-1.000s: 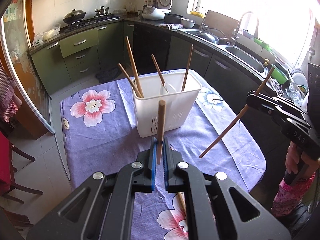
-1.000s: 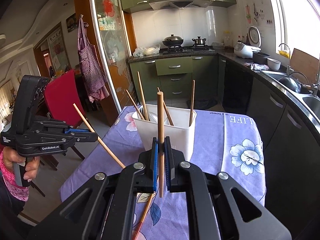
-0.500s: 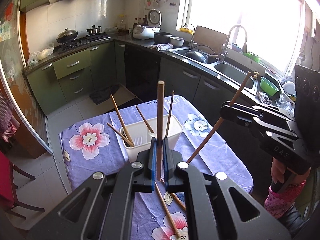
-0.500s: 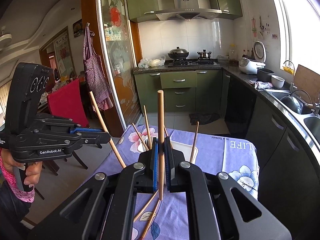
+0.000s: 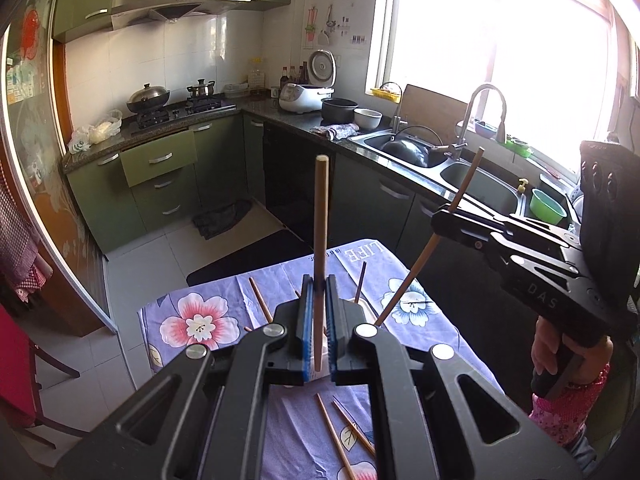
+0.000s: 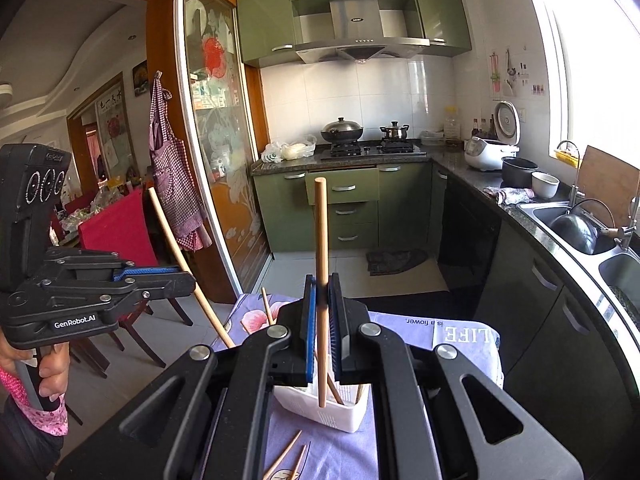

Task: Organize utensils
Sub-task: 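Carry both chopsticks over the white holder and open both grippers to drop them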

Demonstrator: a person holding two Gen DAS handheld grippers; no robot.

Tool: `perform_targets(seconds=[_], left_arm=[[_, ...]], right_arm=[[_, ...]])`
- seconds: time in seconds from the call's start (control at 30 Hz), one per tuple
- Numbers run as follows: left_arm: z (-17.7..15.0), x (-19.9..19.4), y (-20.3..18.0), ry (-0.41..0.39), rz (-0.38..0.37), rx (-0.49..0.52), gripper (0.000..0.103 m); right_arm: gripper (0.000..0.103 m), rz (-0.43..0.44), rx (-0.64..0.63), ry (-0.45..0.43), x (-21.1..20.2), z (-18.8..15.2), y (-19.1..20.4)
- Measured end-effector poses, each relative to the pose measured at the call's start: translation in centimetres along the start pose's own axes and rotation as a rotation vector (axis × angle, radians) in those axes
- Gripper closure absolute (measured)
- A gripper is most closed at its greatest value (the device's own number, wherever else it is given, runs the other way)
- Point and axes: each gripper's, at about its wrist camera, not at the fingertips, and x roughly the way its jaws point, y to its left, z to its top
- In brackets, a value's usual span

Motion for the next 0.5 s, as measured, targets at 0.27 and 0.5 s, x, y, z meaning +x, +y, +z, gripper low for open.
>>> perform_targets(seconds=[0.27, 0.5], left_arm=[[1.1, 3.7, 0.9, 0.021, 0.043, -0.013, 0.097], [-1.7, 8.3, 1.5, 0.125, 0.043, -0.029, 0.097]], right_arm=[[0.096, -0.025, 0.035, 0.064, 4.7, -0.7, -1.9], [0.096, -0.031, 0.04, 0.126, 8.1, -4.3, -2.0]])
